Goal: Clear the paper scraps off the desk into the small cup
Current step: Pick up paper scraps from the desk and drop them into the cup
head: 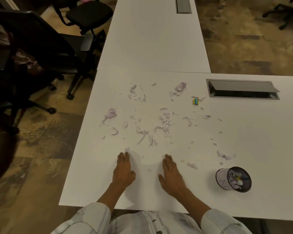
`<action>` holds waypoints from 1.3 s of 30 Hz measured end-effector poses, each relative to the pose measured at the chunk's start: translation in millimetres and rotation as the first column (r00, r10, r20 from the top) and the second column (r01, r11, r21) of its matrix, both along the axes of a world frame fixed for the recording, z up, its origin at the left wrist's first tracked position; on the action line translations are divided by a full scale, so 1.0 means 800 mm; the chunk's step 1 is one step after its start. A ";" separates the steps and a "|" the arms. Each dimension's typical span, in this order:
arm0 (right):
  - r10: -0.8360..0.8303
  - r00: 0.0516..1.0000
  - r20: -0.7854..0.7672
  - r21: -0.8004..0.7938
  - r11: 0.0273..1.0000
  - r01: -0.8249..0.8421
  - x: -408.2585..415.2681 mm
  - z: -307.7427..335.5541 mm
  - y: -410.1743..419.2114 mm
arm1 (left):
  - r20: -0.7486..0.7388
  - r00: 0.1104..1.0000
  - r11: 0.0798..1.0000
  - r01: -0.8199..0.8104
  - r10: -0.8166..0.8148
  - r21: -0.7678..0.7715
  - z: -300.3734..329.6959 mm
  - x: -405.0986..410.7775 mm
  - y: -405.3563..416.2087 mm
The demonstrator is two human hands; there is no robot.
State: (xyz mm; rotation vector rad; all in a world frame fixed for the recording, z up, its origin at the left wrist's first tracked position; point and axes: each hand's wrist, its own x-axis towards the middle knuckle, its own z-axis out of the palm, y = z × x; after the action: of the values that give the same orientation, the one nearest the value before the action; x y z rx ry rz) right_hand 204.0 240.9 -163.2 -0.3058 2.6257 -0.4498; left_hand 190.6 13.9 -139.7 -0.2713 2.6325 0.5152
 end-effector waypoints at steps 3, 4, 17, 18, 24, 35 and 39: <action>0.063 0.998 -0.009 -0.004 0.998 -0.063 0.008 -0.001 -0.005 | -0.042 0.995 0.995 0.091 -0.093 -0.042 0.000 -0.012 0.014; 0.067 0.998 -0.006 -0.002 0.998 -0.067 0.008 -0.001 -0.007 | -0.054 0.992 0.992 0.110 -0.113 -0.070 0.001 -0.018 0.017; 0.558 0.798 -0.226 0.169 0.830 -0.532 0.009 -0.008 -0.023 | 0.035 0.896 0.860 0.434 -0.442 -0.269 -0.022 -0.042 -0.007; 0.553 0.792 -0.259 0.148 0.833 -0.533 0.012 -0.008 -0.017 | 0.019 0.894 0.853 0.434 -0.448 -0.289 -0.026 -0.040 -0.010; 0.542 0.799 -0.259 0.170 0.840 -0.515 0.004 0.007 0.009 | -0.098 0.844 0.814 0.469 -0.528 -0.341 -0.013 -0.037 -0.013; -0.260 0.942 -0.211 -0.378 0.911 0.167 -0.002 0.026 0.030 | -0.266 0.957 0.983 0.150 -0.117 0.107 -0.010 -0.052 0.038; -0.650 0.714 -0.261 -0.563 0.703 0.434 0.006 0.095 0.102 | -0.343 0.939 0.889 0.126 0.037 0.440 0.046 -0.059 0.153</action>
State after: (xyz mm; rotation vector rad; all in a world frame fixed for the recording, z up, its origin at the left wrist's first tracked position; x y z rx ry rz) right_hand 208.6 322.3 -87.0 0.3268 2.9956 -1.3881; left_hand 143.0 136.5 -102.6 0.0370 2.7255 1.2409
